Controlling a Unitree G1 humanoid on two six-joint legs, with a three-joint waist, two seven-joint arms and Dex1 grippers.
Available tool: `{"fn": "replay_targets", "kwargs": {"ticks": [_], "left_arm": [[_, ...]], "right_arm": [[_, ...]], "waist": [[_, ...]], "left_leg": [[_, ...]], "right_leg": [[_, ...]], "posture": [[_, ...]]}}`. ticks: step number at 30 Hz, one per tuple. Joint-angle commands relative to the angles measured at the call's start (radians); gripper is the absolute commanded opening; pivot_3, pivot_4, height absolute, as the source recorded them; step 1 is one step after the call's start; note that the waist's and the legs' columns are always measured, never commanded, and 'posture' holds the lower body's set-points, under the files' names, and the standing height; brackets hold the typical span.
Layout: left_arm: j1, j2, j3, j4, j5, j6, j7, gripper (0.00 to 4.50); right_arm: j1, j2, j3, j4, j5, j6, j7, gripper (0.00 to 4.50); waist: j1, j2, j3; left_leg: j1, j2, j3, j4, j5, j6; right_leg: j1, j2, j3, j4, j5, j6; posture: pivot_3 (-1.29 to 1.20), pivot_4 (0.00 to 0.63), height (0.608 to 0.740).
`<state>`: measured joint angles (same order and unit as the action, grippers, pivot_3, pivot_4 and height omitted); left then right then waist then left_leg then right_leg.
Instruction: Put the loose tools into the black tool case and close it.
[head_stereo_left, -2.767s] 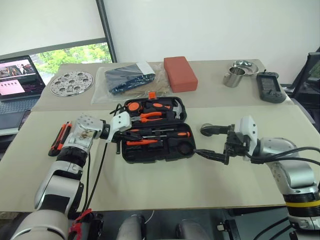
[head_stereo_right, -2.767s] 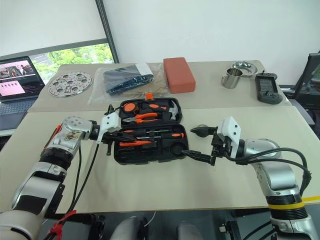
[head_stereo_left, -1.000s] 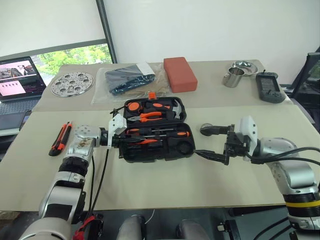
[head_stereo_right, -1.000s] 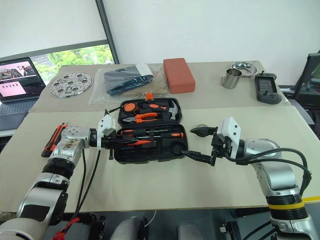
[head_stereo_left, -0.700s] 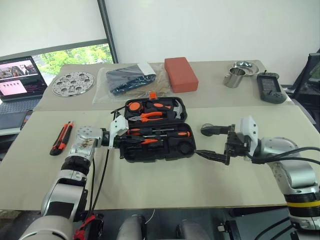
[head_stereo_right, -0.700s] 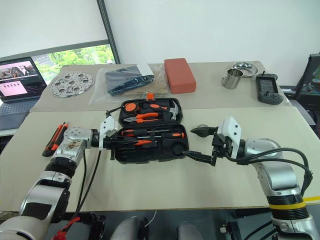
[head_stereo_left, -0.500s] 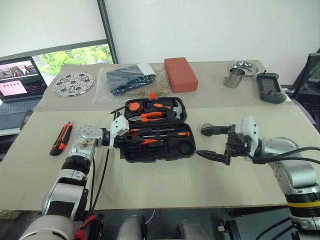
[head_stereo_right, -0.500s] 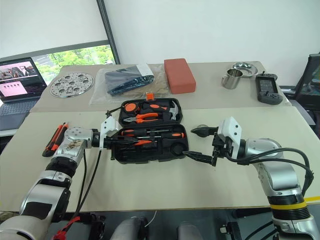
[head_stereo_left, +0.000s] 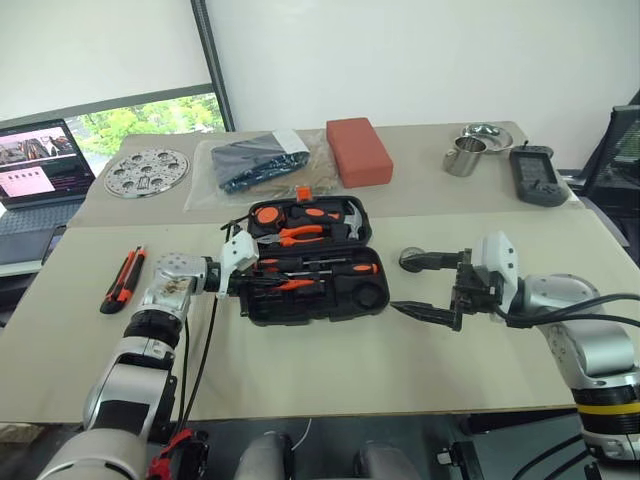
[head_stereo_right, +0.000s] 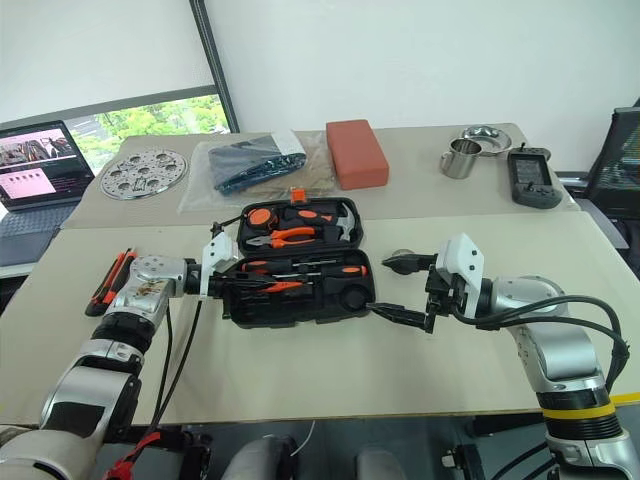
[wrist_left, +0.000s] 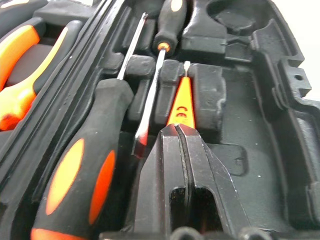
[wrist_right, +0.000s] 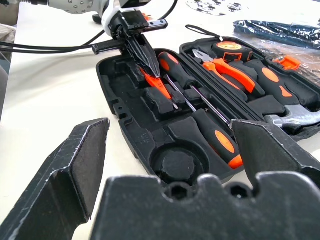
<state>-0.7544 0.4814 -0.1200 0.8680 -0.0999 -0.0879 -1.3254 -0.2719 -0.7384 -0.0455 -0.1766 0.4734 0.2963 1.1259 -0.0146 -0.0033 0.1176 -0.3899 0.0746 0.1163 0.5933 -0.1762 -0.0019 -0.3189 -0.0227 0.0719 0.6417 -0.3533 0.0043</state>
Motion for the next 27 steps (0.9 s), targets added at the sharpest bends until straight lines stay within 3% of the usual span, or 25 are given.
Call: {"fn": "replay_targets", "kwargs": {"ticks": [1, 11, 16, 20, 26, 27], "left_arm": [[0.035, 0.003, -0.044, 0.065, 0.063, 0.019, 0.008, 0.03], [0.045, 0.006, 0.002, 0.01, 0.004, -0.02, -0.022, 0.03], [0.058, 0.028, 0.088, -0.108, -0.079, 0.006, -0.001, 0.03], [0.113, 0.067, 0.199, -0.306, -0.162, 0.169, 0.116, 0.03], [0.328, 0.133, 0.385, -0.654, -0.236, 0.374, 0.365, 0.03], [0.375, 0.14, 0.444, -0.706, -0.234, 0.413, 0.445, 0.27]], "right_arm": [[-0.014, -0.008, -0.009, -0.026, 0.004, -0.002, 0.001, 4.5], [-0.057, -0.003, -0.005, 0.017, -0.007, 0.002, -0.008, 4.5], [-0.075, 0.015, 0.003, 0.016, -0.005, 0.006, -0.01, 4.5], [-0.079, 0.031, 0.01, -0.012, 0.008, 0.02, -0.019, 4.5], [-0.131, 0.118, 0.052, -0.05, 0.037, 0.059, -0.047, 4.5], [-0.146, 0.138, 0.062, -0.051, 0.044, 0.064, -0.048, 4.5]], "waist": [[0.0, 0.0, 0.0], [-0.001, 0.0, 0.0], [-0.002, 0.001, 0.0], [-0.004, -0.004, 0.003], [-0.009, -0.004, 0.003], [-0.007, -0.004, 0.003]], "left_leg": [[0.0, 0.0, 0.0, 0.0, 0.0, 0.0], [0.0, 0.0, 0.0, 0.0, 0.0, 0.0], [-0.001, 0.0, 0.0, 0.0, 0.0, 0.0], [-0.002, 0.003, 0.0, -0.001, 0.0, -0.001], [-0.002, 0.005, 0.0, -0.002, 0.0, -0.001], [-0.002, 0.005, 0.0, -0.002, 0.0, -0.001]], "right_leg": [[0.0, 0.0, 0.0, 0.0, 0.0, 0.0], [0.0, 0.0, 0.0, 0.0, 0.0, 0.0], [-0.001, 0.0, 0.0, 0.0, 0.0, 0.0], [-0.002, 0.002, 0.0, 0.0, 0.0, 0.0], [-0.003, 0.001, 0.0, -0.001, 0.0, 0.0], [-0.003, 0.001, 0.0, 0.0, 0.0, 0.0]], "posture": [[0.0, 0.15, 0.74], [0.0, 0.15, 0.74], [0.0, 0.15, 0.74], [0.0, 0.15, 0.74], [0.0, 0.15, 0.74], [0.0, 0.15, 0.74]]}}
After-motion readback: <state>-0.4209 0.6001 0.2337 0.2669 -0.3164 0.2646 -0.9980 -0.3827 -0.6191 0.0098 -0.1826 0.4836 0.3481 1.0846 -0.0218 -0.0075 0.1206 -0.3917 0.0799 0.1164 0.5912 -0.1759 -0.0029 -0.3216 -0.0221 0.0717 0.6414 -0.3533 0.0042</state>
